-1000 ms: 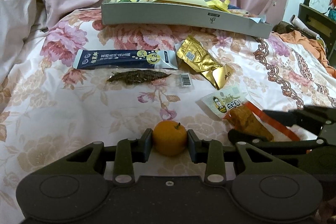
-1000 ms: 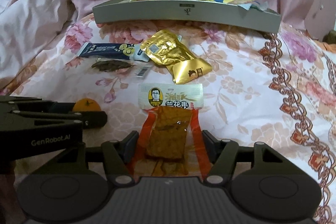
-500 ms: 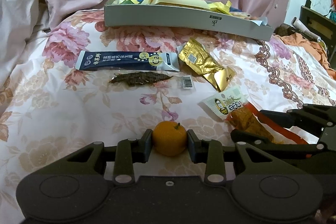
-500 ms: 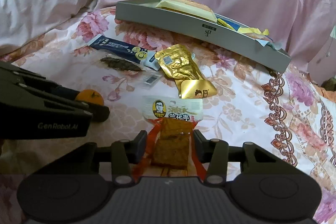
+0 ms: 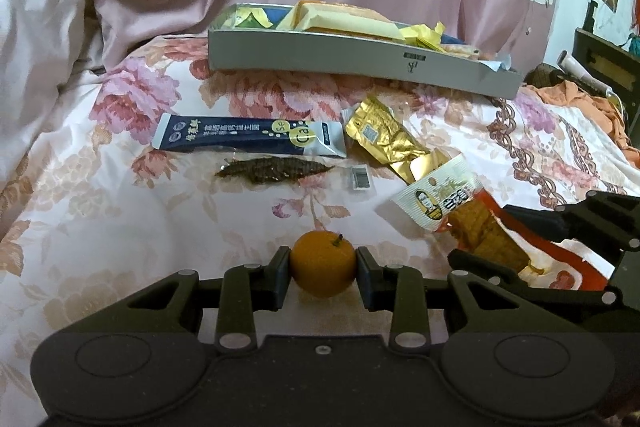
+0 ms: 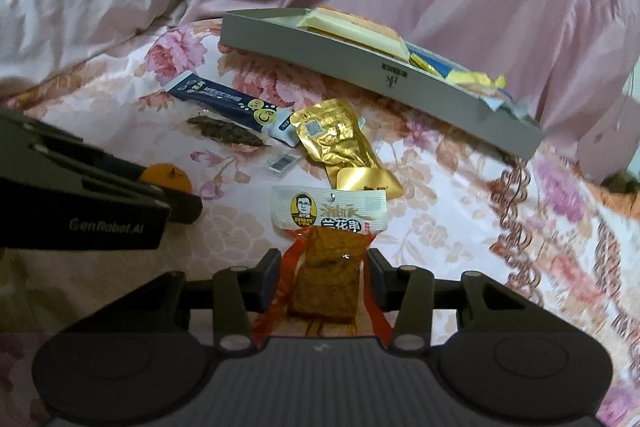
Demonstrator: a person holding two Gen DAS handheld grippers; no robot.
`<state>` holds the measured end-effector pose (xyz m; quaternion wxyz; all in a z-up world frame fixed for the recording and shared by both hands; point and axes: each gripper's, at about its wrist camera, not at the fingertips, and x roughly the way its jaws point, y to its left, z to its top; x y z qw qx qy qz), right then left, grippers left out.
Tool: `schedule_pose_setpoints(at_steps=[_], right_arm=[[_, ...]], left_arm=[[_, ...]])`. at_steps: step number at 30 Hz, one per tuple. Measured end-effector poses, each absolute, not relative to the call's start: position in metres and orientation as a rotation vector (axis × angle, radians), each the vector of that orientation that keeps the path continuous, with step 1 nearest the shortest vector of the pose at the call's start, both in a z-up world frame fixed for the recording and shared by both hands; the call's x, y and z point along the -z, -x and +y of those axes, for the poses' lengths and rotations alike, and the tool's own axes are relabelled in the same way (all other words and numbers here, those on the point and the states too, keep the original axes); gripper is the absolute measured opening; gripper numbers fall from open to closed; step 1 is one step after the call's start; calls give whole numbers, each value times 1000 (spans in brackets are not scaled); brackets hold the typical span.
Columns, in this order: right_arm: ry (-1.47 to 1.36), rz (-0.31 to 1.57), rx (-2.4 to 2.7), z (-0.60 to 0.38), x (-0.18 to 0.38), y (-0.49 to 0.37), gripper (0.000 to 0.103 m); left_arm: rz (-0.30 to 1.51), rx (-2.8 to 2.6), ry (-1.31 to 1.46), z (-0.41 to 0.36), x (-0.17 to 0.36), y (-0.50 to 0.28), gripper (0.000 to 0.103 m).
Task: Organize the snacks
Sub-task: 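Carry the mandarin and tofu pack over the grey tray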
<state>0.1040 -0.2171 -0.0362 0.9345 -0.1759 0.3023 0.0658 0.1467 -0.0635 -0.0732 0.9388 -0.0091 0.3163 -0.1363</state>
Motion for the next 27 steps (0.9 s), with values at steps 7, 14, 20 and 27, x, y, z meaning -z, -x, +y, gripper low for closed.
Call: schedule_pose_setpoints(at_steps=[7,14,20,27], right_arm=[[468,542,-118,-211,31,-99,50],[526,447,-88,-213,19,-96,50],[561,337,-49,-221,0,-95,51],[644,224,-72,-230,-18,-116,51]], left_arm=[[587,262,18,-70,62,-146,36],[522,239,36,-72,39,-147,36],[499,239,60,-76,12,-150,36],[451,253,1,-93,-21,-173,36]])
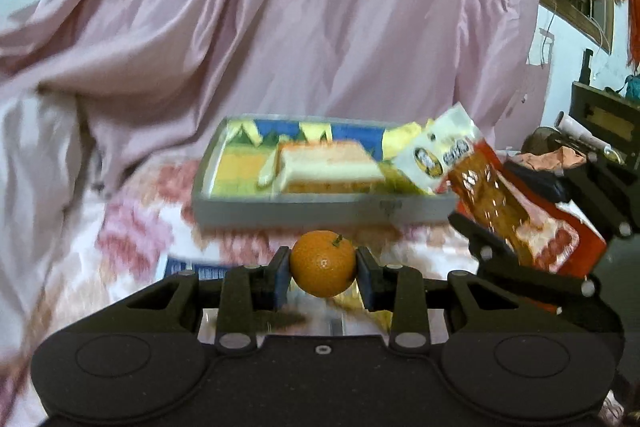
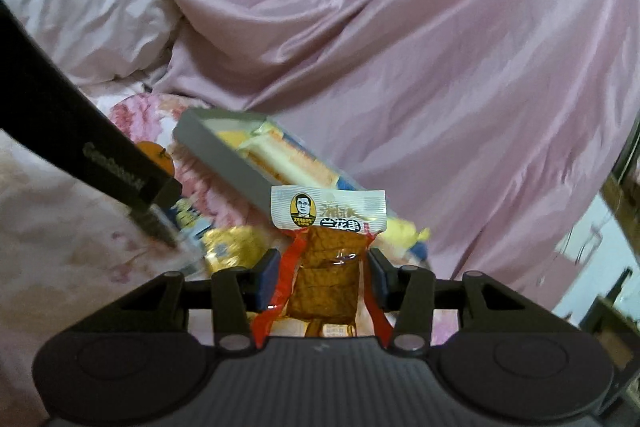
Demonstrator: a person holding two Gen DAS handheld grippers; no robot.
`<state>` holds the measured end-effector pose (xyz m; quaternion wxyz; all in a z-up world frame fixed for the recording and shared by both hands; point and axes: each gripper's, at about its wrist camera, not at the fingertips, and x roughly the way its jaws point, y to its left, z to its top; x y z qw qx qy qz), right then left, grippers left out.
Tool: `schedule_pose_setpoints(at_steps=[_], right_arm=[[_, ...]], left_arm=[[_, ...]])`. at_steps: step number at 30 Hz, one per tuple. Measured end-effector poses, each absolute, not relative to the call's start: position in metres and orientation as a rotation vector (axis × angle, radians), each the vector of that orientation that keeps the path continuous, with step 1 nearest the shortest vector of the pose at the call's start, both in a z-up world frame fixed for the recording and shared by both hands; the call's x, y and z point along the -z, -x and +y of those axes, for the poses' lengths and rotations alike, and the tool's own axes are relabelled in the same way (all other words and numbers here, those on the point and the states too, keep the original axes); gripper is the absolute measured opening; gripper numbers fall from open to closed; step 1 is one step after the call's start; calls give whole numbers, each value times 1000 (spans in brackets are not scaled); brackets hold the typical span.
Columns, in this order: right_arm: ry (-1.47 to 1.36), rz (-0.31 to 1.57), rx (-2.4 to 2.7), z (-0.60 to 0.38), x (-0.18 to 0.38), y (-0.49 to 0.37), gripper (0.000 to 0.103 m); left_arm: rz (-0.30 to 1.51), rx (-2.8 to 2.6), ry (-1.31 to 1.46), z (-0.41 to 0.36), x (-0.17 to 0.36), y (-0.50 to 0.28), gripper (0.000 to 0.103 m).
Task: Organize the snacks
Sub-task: 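Carry the mandarin and tofu pack over the grey tray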
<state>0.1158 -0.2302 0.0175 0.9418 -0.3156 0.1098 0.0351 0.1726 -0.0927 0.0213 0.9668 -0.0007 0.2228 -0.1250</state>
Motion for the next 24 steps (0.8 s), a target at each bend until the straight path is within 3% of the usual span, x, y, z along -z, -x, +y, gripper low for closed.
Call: schedule_pose_setpoints(at_steps=[13,24], right_arm=[[496,67,14,-268,-46,-217,52],[223,151,38,-325,-33,-276,53]], left_arm=[[401,246,94,-136,-69,-281,36],[477,268,113,-184,-54,-357,36]])
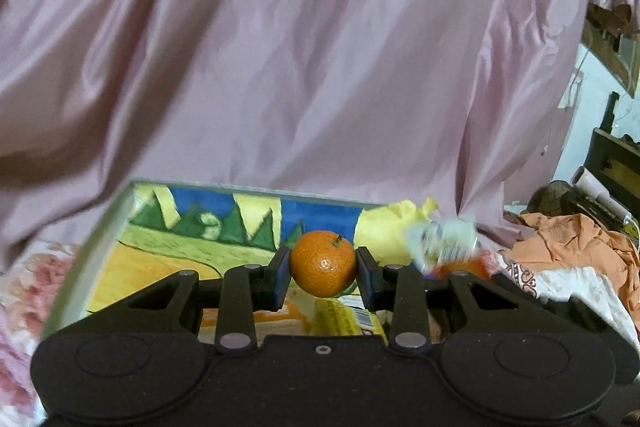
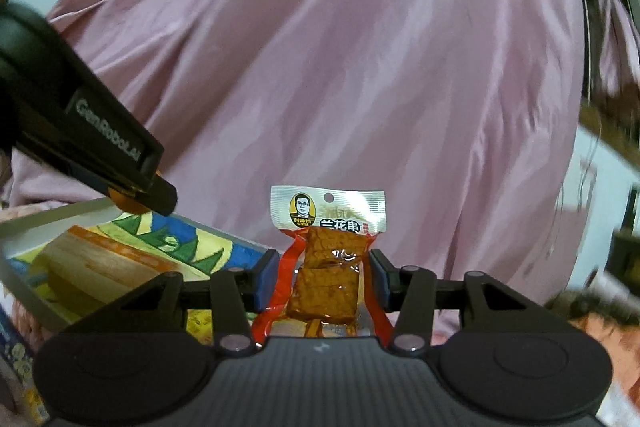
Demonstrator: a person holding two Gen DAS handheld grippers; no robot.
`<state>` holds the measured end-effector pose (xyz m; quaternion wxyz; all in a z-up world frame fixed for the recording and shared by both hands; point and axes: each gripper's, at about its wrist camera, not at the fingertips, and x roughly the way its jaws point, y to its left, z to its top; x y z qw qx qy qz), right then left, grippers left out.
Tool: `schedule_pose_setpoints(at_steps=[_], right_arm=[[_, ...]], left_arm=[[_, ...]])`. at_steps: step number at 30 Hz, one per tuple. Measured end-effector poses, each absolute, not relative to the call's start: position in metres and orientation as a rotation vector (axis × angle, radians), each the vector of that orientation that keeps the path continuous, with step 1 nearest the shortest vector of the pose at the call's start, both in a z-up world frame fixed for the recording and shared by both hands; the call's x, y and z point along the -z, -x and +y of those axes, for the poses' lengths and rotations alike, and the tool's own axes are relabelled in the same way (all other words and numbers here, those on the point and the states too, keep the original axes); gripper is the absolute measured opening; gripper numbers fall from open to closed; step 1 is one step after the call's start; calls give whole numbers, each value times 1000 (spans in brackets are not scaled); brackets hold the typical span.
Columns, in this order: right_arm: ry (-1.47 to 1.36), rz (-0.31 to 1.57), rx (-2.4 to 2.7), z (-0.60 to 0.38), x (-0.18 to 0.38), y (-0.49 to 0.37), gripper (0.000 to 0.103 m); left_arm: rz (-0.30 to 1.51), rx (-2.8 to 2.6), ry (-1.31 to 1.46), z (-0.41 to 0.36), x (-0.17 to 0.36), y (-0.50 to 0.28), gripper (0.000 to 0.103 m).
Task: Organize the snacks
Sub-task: 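Carry the mandarin and tofu pack over the grey tray, then open both grippers to drop the mandarin and tofu pack into the tray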
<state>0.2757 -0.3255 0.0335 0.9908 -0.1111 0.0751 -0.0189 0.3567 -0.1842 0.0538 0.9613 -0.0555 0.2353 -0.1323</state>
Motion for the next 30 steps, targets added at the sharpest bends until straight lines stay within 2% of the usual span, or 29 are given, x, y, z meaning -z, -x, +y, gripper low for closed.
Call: schedule_pose_setpoints(at_steps=[5,10,12,14,16,17,20,22,25,30], right_arm=[[142,244,11,-346,-17,-289,54],[99,258,-18,-354,-16,-288,57],[92,266,-23,-356,-15,-289,62],[78,272,-30,-358,-17,-291,63],[72,267,-30,-359,-20,-290,64],[71,263,-29,-358,-22,-291,67],[43,254,-35,-360,-26,-287,85],[26,249,-33,-361,-28,-282,88],[21,238,-22,-361,-35,-274,94],[20,191,-8,-357,-50,-252,102]], left_arm=[[511,262,91,-197,-46,-372,36],[566,244,107,-202,-39,-381,36],[565,246,126,-201,-38,-380,43],[554,243,136,-200,-40,-377,61],[534,229,135,-199,-43,-373,74],[528,226,139,-198,-46,-370,78],[511,216,156,-193,-52,-362,88],[495,204,167,-188,-57,-354,94],[468,186,180,-179,-64,-340,101],[431,156,206,-162,-77,-312,102]])
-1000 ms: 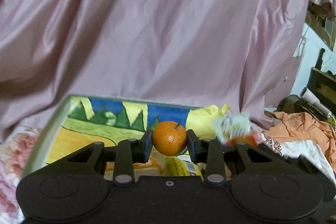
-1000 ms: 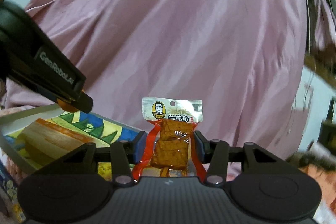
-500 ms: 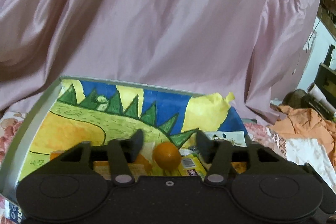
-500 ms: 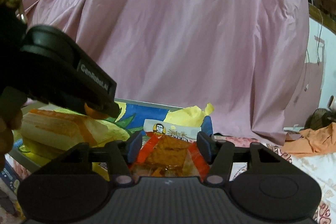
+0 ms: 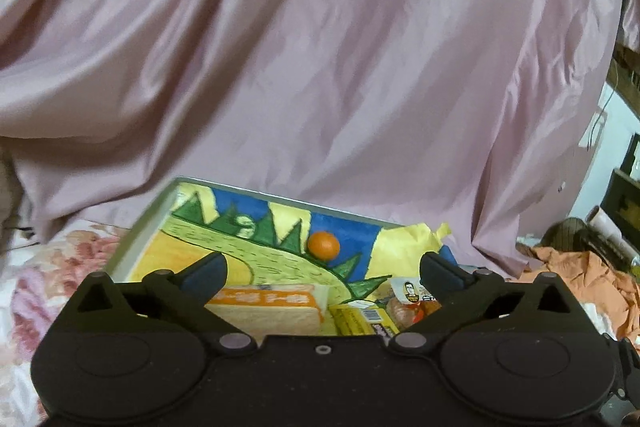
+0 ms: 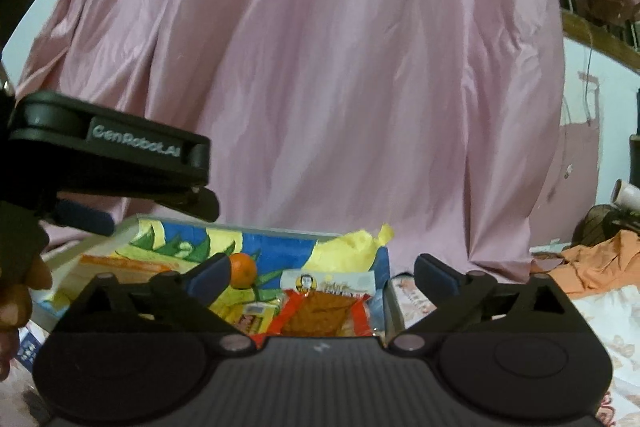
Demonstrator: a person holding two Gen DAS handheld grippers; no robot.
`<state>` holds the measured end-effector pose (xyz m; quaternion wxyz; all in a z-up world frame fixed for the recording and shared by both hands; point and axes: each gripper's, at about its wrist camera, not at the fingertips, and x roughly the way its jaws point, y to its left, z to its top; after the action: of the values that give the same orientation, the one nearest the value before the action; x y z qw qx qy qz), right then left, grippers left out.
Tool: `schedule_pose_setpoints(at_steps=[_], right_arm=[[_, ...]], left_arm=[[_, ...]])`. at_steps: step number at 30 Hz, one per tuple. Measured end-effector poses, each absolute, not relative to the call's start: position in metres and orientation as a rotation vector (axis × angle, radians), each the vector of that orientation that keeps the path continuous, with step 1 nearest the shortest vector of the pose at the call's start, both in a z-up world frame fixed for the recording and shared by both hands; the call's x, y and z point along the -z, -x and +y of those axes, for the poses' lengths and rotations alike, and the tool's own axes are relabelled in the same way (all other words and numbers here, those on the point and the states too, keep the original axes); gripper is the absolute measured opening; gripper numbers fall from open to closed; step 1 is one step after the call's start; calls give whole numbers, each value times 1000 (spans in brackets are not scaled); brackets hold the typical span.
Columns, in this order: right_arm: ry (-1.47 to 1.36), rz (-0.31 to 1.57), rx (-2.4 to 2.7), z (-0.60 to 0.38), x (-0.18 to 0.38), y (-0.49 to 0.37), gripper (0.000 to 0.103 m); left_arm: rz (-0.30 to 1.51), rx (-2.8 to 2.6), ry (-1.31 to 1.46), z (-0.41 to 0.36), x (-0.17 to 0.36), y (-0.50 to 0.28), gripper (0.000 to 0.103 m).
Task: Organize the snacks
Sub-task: 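Open both grippers to drop the mandarin and tofu pack into the tray, then withdraw both grippers from the tray back over the remaining snacks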
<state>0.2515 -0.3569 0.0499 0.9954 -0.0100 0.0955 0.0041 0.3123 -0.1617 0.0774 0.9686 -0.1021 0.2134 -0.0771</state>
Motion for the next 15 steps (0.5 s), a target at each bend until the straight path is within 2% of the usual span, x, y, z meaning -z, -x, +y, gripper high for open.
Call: schedule_pose_setpoints(at_steps=[15], right_arm=[[33,109,4,-339,-83,-178,103]], left_arm=[[385,67,206,-100,-89,-216,102]])
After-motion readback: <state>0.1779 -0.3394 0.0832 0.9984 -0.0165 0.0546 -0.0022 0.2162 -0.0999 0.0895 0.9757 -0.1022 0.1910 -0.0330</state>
